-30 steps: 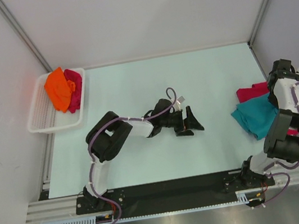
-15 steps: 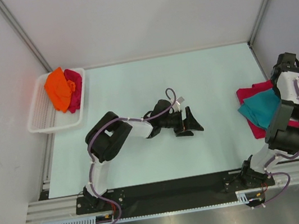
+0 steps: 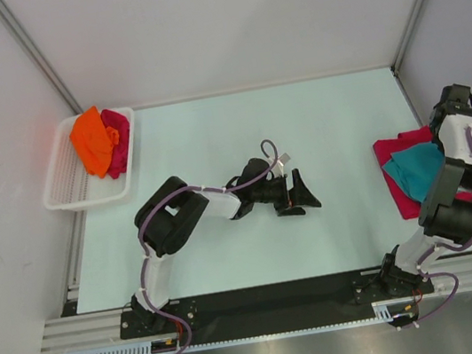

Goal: Fold and stack the t-shirts

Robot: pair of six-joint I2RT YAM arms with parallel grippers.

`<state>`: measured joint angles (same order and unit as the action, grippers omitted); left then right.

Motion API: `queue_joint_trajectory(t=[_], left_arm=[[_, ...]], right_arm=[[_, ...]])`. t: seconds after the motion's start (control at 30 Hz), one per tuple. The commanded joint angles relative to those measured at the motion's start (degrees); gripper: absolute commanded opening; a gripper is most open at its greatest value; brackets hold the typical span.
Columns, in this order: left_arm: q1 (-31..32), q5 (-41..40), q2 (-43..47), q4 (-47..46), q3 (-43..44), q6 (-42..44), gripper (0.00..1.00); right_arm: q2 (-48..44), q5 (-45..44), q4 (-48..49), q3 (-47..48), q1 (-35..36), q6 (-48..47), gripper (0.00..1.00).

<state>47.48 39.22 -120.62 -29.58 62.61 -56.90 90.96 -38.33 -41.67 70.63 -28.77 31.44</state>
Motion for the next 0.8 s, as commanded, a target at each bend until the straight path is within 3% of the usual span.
queue_joint_trajectory(t=[0.0, 0.07, 0.1, 0.43, 0.77], left_arm=[[-0.5, -0.4, 2.4, -0.7, -1.8, 1.3, 0.99], [-0.6, -0.3, 2.4, -1.2, -2.2, 1.1, 0.99], [-0.6, -0.3, 2.4, -1.4, -2.3, 1.0, 1.0], [-0.6, -0.1, 2.0, -2.1, -3.0, 0.9, 1.0], [-1.3, -1.0, 4.9, -1.7, -5.1, 1.6, 0.99]], right_arm=[[0.2, -2.4, 0.3, 2.0, 0.8, 0.5, 0.36], [0.4, -3.4, -0.1, 2.5, 1.7, 0.6, 0.5], [0.5, -3.6, -0.3, 2.8, 2.0, 0.6, 0.52], [-1.7, -7.6, 0.0, 6.5, 7.7, -1.6, 0.54], [4.1, -0.9, 1.5, 1.0, 10.5, 1.2, 0.52]])
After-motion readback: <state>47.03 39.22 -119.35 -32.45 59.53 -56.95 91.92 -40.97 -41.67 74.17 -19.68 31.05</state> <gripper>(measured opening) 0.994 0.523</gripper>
